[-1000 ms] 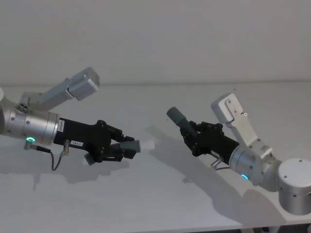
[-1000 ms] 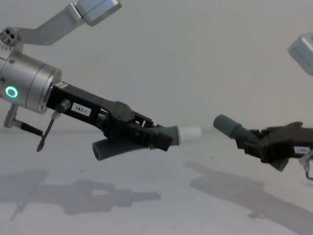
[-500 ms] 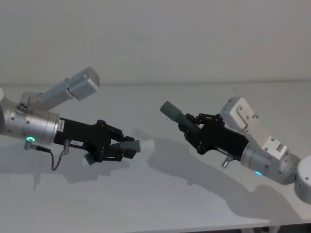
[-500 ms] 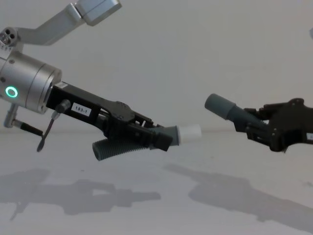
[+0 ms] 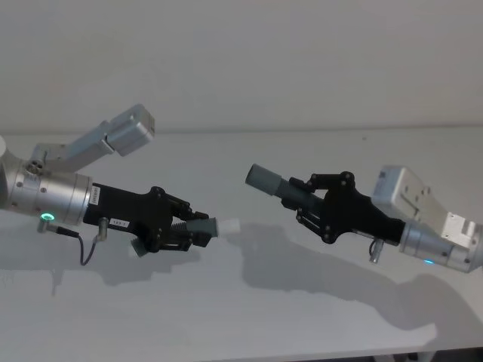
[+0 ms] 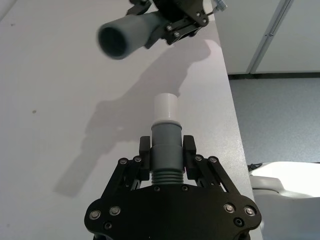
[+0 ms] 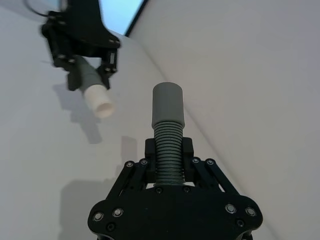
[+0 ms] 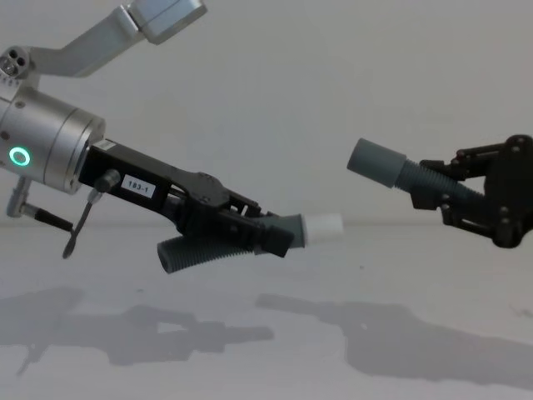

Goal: Use both hands to pick up one end of the pipe from the table, align the ends, and insert them.

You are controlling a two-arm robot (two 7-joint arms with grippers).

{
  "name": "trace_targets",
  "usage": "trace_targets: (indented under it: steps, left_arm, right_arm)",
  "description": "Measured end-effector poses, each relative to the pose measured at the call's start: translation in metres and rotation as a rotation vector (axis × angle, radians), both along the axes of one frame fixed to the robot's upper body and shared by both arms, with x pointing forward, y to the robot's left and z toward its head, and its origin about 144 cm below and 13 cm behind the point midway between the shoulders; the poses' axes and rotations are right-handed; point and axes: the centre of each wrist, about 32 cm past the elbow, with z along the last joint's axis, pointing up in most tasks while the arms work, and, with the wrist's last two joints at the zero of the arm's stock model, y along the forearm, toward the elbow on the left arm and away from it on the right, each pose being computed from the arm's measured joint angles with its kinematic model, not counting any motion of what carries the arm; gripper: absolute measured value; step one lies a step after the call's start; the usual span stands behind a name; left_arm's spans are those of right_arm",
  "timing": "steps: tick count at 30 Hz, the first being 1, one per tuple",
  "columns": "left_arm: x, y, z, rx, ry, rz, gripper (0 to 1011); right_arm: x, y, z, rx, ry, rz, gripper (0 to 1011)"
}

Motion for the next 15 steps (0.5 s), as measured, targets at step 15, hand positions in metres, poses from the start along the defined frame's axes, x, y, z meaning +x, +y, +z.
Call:
trace_targets:
  steps: [15]
  left_arm:
    - [0.0,0.0,0.0,0.0,0.0,0.0,357]
  right_arm:
    - [0.017,-0.033,0.018,-0.115,-0.176,0.26,267]
